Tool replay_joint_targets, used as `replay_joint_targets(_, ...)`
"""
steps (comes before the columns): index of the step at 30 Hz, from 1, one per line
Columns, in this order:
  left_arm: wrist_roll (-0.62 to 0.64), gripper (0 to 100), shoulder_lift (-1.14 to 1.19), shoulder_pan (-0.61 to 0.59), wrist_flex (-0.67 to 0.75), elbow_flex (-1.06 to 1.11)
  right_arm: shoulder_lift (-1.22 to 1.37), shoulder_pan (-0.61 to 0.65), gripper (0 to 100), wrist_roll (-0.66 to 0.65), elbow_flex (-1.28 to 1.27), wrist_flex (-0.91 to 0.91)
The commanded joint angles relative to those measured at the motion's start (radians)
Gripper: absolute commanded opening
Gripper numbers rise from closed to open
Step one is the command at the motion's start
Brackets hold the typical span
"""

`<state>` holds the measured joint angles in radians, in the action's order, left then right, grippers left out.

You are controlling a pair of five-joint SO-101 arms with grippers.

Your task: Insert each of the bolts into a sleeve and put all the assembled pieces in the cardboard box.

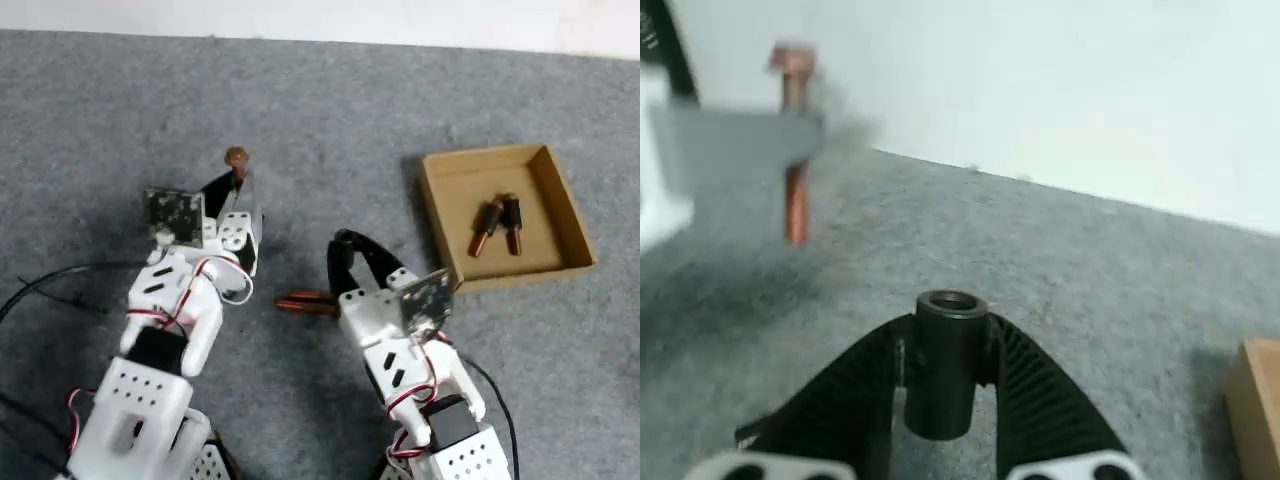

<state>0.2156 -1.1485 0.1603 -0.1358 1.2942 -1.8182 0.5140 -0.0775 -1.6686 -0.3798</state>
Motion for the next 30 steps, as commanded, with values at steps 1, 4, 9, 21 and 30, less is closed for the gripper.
replay_joint_targets(1, 0.029, 1, -0.147, 0.053, 0.021, -0.002, -0.016, 0.062, 0.5, -0.104, -0.116, 0.039)
replay_joint_targets(4, 0.032, 1, -0.234, 0.113, 0.020, 0.045, -0.016, 0.076, 0.5, -0.143, -0.116, 0.039)
replay_joint_targets(9, 0.032, 1, -0.401, 0.180, -0.015, 0.142, -0.016, 0.076, 0.5, -0.147, -0.116, 0.039)
replay_joint_targets(21, 0.172, 1, -0.682, 0.185, -0.133, 0.217, -0.019, 0.077, 0.5, -0.149, -0.116, 0.039)
replay_joint_targets(30, 0.493, 1, -0.682, 0.188, -0.133, 0.274, -0.019, 0.105, 0.5, -0.267, -0.116, 0.041)
